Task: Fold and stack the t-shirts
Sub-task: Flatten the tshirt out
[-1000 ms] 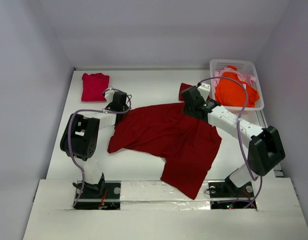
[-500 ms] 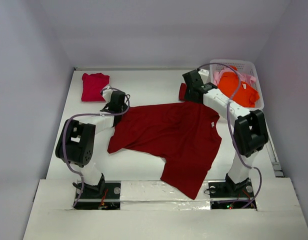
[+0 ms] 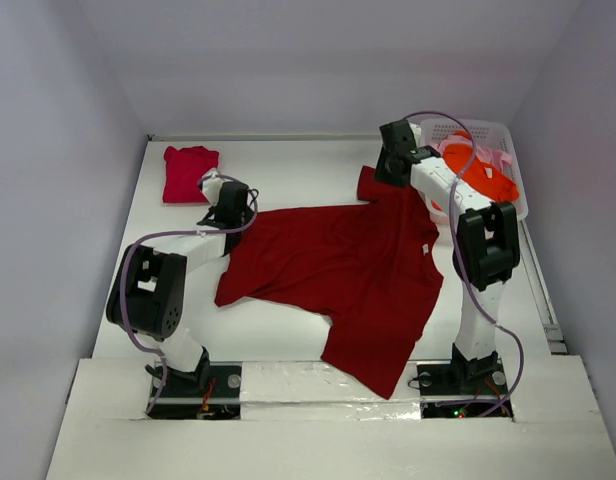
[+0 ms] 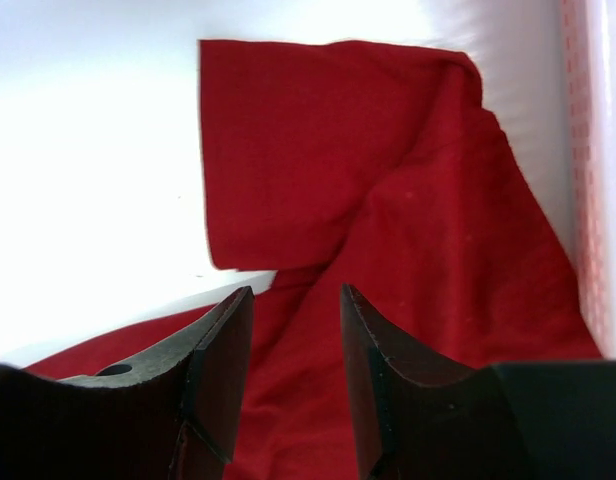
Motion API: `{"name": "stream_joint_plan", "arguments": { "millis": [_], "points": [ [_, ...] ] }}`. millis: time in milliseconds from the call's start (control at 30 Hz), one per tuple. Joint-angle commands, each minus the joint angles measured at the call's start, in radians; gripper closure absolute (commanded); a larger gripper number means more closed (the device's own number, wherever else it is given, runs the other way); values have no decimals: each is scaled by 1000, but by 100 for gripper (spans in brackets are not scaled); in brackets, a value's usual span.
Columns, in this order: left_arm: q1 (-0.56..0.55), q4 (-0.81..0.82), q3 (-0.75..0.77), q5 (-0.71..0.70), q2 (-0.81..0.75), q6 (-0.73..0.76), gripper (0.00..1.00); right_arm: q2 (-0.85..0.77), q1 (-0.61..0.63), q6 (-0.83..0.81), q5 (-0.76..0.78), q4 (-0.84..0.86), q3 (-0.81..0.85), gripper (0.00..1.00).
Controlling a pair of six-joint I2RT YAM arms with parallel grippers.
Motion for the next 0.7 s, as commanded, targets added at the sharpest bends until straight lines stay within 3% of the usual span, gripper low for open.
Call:
{"name": "stream_joint_plan", "arguments": {
  "millis": [0,333,667],
  "points": [
    [7,13,-10,-28,-59,17,100,5,-24,-47,-46,8,50,54],
    [7,1,-19,-43,-122,26,100,-3,-78,-65,-61,44,7,54],
    [26,-10,-32,-37,-204,38,100,51,-98,-84,-91,11,73,54]
  ]
}}
